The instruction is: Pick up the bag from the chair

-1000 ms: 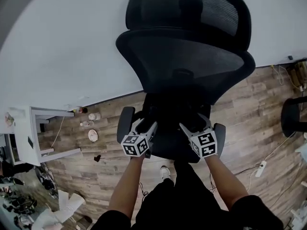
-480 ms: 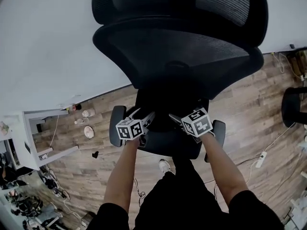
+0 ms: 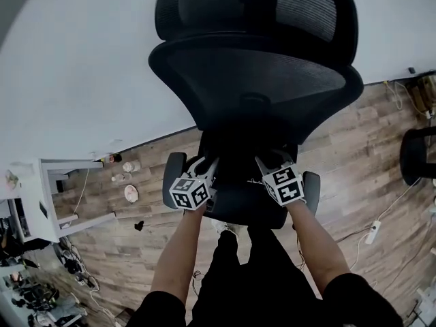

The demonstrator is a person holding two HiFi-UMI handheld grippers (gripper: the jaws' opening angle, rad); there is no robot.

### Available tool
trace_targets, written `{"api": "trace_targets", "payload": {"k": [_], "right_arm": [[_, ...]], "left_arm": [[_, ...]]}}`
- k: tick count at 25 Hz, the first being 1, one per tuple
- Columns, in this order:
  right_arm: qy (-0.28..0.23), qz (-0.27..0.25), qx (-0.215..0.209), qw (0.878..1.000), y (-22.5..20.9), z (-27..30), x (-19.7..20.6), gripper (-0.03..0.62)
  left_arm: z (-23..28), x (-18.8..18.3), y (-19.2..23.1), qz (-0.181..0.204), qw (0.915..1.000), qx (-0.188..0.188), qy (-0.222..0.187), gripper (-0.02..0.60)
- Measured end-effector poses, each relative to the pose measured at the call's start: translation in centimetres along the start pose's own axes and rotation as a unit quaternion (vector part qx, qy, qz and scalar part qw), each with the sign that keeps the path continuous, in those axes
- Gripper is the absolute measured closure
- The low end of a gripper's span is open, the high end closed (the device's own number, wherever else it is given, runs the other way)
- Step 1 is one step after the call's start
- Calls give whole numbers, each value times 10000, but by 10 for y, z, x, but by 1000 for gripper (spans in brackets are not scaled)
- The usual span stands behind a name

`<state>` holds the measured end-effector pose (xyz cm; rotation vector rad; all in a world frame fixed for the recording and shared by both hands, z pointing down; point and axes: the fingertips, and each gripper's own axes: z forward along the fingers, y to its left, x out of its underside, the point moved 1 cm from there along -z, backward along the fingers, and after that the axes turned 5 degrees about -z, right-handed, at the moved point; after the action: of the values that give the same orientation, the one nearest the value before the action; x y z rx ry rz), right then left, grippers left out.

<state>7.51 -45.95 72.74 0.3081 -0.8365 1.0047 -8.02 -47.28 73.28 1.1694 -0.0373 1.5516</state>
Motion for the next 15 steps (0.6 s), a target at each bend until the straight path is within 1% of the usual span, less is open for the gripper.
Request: {"api": "trace_targets", "payload": {"k": [4, 6, 7, 9, 11, 12, 13, 15], "right_arm": [[-369, -215, 295, 9987, 7, -26, -10, 485], [-684, -229, 420, 9965, 12, -39, -21, 488], [-896, -223, 472, 9946, 15, -46, -28, 490], [-1273, -198, 579, 9900, 18, -60, -41, 491], [-1510, -137, 694, 9860, 16, -74, -51, 497], [-1601, -120, 738, 9843, 16, -81, -56, 499], [-1688, -134, 758, 9826, 17, -89, -62, 500], [-1856, -253, 742, 9795, 24, -103, -78, 500]], "left_arm": [[-24, -9, -13, -54, 9995, 219, -233, 514], [-36, -18, -23, 111, 9989, 254, -391, 515], [-43, -26, -30, 289, 9981, 226, -494, 515], [-57, -43, -49, 866, 9940, 122, -662, 515], [-68, -55, -73, 1507, 9858, 91, -729, 517], [-74, -59, -83, 1715, 9821, 119, -771, 517], [-81, -64, -91, 1839, 9793, 149, -837, 518], [-96, -77, -100, 1963, 9750, 157, -1033, 518]]}}
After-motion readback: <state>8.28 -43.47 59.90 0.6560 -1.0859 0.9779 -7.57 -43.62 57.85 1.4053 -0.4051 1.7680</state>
